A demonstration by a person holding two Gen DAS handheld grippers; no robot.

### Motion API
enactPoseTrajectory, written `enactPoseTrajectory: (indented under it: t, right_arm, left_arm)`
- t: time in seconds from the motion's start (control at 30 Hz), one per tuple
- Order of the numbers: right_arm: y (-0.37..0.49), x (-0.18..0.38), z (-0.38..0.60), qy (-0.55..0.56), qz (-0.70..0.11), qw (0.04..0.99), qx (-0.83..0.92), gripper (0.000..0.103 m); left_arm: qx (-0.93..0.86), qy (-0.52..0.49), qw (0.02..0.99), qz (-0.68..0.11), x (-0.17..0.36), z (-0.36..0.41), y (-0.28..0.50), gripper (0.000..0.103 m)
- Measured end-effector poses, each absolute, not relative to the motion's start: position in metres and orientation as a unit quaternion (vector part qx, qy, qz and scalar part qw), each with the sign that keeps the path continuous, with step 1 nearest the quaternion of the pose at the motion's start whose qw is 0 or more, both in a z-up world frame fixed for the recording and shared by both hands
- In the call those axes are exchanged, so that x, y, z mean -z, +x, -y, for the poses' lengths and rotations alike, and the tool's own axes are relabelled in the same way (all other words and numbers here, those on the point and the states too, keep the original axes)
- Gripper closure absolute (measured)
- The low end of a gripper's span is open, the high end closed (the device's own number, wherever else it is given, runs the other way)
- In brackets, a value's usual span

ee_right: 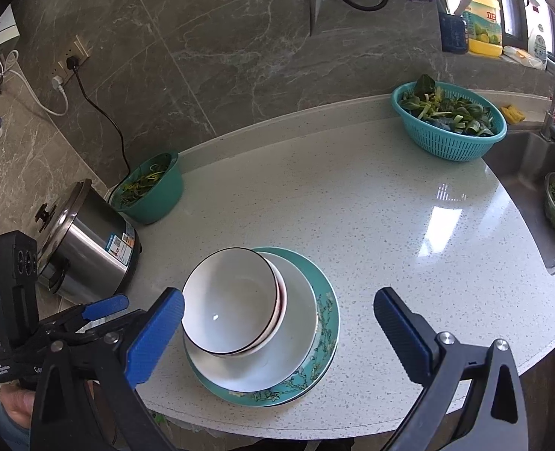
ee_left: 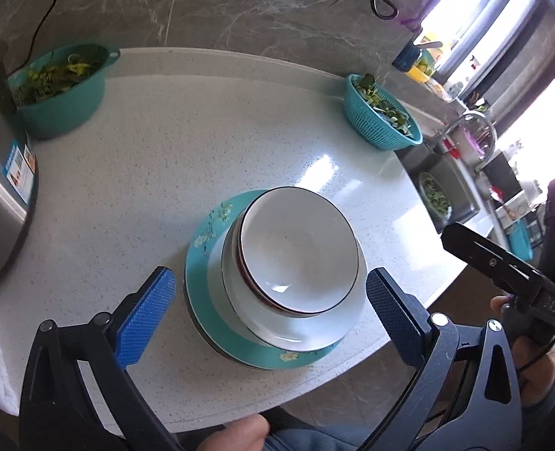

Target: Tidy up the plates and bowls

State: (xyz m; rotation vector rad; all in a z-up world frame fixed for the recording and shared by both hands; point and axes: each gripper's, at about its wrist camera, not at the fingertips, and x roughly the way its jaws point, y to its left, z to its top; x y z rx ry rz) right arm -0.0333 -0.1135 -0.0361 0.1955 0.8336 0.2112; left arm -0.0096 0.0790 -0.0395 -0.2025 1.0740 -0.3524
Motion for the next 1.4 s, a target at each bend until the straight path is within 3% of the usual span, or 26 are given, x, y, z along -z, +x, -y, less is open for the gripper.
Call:
enactPoseTrajectory:
  t: [0.17, 0.53, 1.4]
  right_arm:
    - [-0.032, 0.038, 0.118, 0.094, -0.409, 0.904, -0.087, 0.0]
    - [-0.028, 0.04, 0.132, 0.092, -0.433, 0.896, -0.03, 0.0]
    - [-0.023, 0.048, 0.117, 0.067, -0.478, 0.876, -0.001, 0.0]
  left_arm:
    - [0.061, 0.062, 0.853, -0.515, 0.037, -0.042, -0.008, 0.0]
    - [0.066, -0.016, 0.847, -0.528, 0.028, -0.051, 0.007, 0.0]
    - [0.052, 0.0, 0.844, -0.534, 0.023, -0.048, 0.012, 0.0]
